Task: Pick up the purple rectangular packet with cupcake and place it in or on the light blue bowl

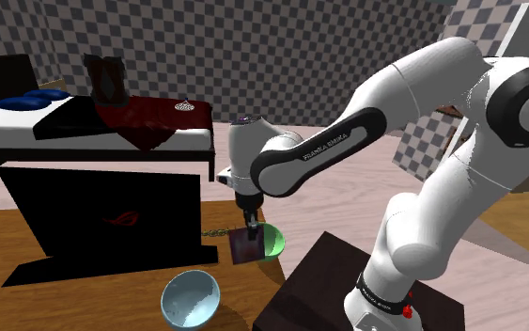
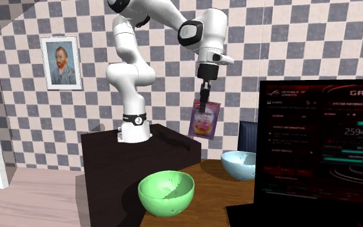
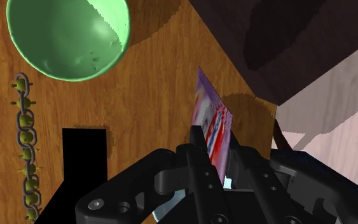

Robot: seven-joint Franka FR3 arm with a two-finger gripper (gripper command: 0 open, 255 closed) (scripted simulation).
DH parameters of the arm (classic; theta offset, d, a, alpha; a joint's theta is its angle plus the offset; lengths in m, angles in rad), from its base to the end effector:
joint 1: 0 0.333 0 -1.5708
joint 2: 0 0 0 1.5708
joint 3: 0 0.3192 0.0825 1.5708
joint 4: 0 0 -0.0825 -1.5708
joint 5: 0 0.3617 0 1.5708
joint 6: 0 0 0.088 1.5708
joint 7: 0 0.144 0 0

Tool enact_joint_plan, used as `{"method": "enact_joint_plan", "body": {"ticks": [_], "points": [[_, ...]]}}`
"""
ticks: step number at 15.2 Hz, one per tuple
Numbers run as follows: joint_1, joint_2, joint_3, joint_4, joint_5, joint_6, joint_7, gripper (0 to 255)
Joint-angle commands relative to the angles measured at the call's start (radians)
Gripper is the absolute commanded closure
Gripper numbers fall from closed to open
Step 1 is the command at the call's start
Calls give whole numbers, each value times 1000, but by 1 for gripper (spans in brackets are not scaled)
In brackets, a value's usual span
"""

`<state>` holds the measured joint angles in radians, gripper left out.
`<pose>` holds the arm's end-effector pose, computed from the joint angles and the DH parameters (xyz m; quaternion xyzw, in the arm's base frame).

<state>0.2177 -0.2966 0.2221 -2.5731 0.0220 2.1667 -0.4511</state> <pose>0.3502 0.1626 0.3351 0.9063 0.4180 -0.0583 0.0228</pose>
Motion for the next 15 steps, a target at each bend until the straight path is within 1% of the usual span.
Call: {"method": "enact_joint_plan", "body": {"ticks": [1, 8, 10, 11, 15], "points": [[8, 49, 21, 80, -2, -32, 34, 255], [39, 252, 87, 362, -39, -121, 161, 255], [51, 313, 102, 451, -56, -152, 196, 255], [60, 358, 111, 517, -70, -177, 221, 255], [62, 382, 109, 489, -79, -126, 229, 255]]}}
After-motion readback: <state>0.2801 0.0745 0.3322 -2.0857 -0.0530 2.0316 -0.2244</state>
